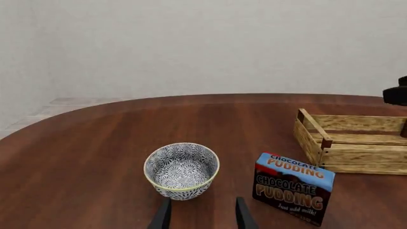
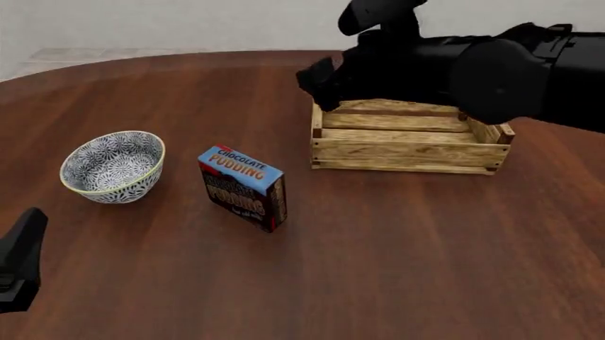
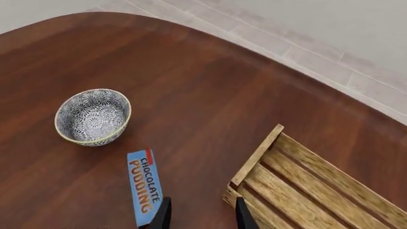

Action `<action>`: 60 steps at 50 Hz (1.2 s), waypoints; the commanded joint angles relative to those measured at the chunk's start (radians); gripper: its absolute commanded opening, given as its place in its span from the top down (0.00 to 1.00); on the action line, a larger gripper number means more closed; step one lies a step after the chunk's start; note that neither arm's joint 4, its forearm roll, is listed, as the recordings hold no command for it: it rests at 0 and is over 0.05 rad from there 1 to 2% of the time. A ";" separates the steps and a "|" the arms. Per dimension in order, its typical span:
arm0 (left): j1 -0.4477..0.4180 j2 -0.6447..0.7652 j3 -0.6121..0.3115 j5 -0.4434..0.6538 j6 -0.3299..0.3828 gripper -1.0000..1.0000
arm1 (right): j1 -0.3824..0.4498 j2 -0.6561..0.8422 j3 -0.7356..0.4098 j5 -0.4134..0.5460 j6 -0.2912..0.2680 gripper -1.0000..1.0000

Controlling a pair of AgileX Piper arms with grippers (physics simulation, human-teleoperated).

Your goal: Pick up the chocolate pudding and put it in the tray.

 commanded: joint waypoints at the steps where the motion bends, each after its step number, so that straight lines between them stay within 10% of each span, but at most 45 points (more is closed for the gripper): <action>1: 0.000 0.000 0.000 0.000 0.000 0.00 | 0.052 0.065 -0.025 -0.015 -0.024 0.00; 60: 0.000 0.000 0.000 0.000 0.000 0.00 | 0.141 0.240 -0.085 -0.030 -0.037 0.00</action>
